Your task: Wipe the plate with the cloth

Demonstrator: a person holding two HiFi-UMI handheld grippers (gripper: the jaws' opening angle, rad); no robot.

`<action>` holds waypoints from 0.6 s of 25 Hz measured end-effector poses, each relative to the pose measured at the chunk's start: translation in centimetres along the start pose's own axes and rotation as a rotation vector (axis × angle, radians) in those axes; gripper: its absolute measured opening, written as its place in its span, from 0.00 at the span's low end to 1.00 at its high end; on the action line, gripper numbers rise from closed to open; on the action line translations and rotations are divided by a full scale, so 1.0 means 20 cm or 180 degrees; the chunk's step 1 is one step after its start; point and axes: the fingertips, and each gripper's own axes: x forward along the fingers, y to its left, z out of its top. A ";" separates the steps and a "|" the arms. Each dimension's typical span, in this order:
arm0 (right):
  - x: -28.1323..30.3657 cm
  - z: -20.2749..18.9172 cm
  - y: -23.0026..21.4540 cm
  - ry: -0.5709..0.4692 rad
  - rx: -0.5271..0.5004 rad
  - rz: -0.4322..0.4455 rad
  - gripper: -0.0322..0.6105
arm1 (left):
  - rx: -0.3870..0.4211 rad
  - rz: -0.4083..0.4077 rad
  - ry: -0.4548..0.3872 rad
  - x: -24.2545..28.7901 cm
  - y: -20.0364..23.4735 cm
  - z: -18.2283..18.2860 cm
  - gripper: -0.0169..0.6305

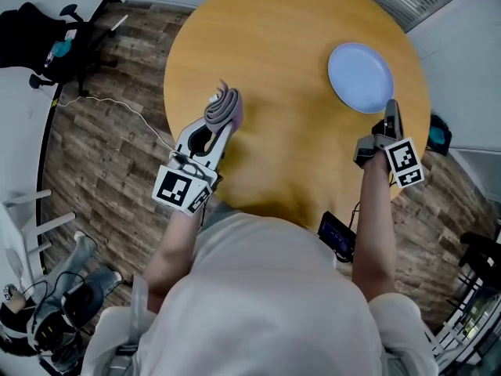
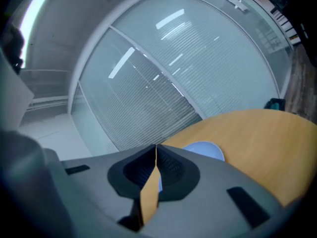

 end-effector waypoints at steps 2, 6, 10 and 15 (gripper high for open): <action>-0.01 0.04 0.10 -0.0044 -0.0170 0.0155 0.09 | 0.0049 -0.0013 -0.0001 0.00 0.00 0.01 0.13; -0.07 0.09 0.28 -0.0070 -0.0439 0.0403 0.08 | 0.0161 -0.0090 -0.0030 -0.01 -0.04 0.05 0.13; -0.16 0.15 0.43 -0.0177 -0.0704 0.0615 0.08 | 0.0203 -0.0171 -0.0121 -0.01 -0.07 0.12 0.13; -0.26 0.21 0.55 -0.0268 -0.1026 0.0751 0.08 | 0.0235 -0.0247 -0.0225 0.01 -0.12 0.17 0.13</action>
